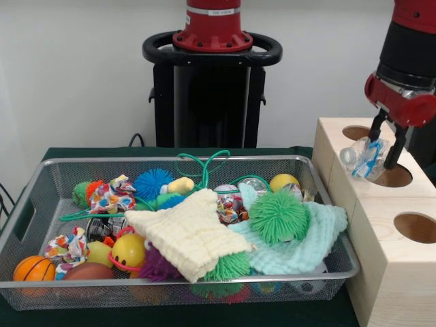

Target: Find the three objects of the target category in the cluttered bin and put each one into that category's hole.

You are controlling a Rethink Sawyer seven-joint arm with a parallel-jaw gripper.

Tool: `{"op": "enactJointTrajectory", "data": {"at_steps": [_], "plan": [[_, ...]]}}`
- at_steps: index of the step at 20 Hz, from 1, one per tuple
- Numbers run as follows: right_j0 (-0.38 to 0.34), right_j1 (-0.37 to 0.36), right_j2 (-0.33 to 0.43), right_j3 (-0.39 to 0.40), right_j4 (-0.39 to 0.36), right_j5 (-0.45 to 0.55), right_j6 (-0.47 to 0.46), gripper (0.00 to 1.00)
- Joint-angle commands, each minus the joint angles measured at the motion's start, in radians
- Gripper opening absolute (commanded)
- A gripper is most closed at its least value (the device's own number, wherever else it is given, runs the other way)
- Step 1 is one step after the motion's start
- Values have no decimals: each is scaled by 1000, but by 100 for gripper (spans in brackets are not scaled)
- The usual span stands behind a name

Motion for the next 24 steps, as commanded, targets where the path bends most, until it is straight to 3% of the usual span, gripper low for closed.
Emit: {"op": "enactJointTrajectory", "data": {"at_steps": [1, 8, 20, 24], "plan": [[-27, 126, 132, 12, -43, -134, 15, 100], [-5, 133, 135, -37, 8, -104, 79, 100], [64, 164, 97, -192, 87, 119, 244, 100], [71, 151, 93, -225, 103, 217, 261, 100]]}}
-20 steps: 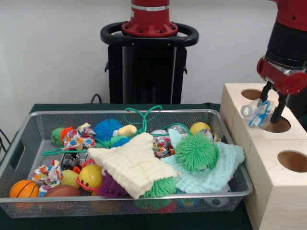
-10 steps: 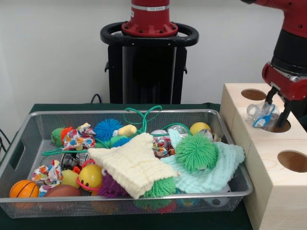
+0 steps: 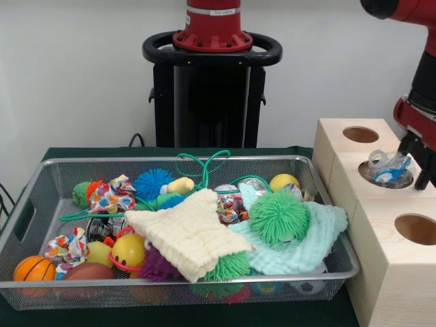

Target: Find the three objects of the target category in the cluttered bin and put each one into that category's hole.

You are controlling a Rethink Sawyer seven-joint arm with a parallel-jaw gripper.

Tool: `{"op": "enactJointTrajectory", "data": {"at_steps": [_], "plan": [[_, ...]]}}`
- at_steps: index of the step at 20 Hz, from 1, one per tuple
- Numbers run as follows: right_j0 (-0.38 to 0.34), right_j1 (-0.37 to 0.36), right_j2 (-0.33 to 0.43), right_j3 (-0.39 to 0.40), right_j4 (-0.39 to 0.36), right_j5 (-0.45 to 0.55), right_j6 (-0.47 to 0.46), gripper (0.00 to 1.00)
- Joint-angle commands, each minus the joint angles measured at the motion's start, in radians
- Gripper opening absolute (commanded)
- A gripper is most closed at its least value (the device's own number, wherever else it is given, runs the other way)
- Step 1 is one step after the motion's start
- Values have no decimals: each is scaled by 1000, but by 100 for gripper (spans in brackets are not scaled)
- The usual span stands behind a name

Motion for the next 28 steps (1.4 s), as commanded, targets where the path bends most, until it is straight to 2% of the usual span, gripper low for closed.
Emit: {"op": "enactJointTrajectory", "data": {"at_steps": [1, 5, 9, 16, 21, 28], "plan": [[6, 47, 83, -120, 76, 180, 257, 100], [7, 13, 88, -69, 81, 181, 211, 100], [6, -42, 84, 11, 79, 228, 174, 100], [-11, -52, 74, 133, 41, 119, 87, 100], [12, -43, 6, 141, -34, 173, 86, 100], [9, -9, -13, 164, -84, 100, 76, 100]]}}
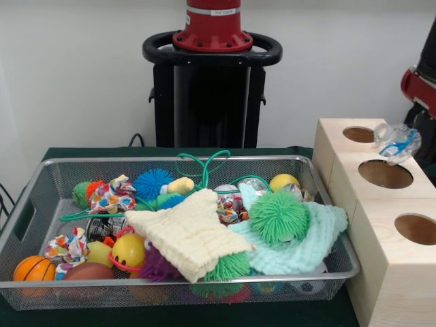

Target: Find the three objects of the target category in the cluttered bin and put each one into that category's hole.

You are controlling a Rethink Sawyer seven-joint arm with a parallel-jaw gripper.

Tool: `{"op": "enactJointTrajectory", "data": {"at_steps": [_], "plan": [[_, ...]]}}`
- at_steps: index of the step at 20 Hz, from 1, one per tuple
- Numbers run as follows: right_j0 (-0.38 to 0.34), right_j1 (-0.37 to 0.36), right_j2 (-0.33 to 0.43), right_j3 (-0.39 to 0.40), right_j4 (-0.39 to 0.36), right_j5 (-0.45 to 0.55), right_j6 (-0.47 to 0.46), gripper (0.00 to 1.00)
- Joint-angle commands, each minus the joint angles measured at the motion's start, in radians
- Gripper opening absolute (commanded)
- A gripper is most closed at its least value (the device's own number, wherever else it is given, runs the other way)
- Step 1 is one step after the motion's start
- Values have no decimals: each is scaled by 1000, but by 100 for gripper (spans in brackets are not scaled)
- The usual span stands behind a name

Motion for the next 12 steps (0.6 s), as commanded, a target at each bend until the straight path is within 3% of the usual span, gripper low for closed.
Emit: {"op": "enactJointTrajectory", "data": {"at_steps": [1, 9, 12], "plan": [[-19, 56, 22, 142, -69, -16, 76, 100], [-60, 106, 119, 145, 11, -260, 110, 100], [-64, 114, 127, 134, 17, -282, 111, 100]]}}
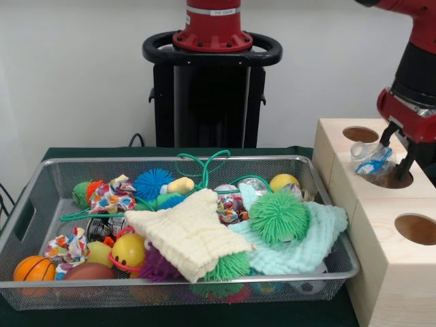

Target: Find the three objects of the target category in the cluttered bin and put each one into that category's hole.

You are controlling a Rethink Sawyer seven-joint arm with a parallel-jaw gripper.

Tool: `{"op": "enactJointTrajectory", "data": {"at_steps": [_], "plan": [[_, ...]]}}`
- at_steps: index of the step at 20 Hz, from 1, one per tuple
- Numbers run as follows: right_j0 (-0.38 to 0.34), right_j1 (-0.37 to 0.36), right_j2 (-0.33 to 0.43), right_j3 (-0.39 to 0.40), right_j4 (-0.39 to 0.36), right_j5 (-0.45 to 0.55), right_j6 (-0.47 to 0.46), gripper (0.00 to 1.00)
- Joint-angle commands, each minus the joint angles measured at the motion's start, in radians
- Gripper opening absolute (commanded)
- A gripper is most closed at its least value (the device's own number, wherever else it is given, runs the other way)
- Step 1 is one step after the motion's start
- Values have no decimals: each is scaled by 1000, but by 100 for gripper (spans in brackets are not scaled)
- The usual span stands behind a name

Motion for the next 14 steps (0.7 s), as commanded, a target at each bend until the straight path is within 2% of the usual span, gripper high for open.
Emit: {"op": "enactJointTrajectory", "data": {"at_steps": [1, 14], "plan": [[-48, 78, 129, 85, 34, -136, 112, 100], [-42, 86, 145, 68, 72, -170, 147, 100]]}}
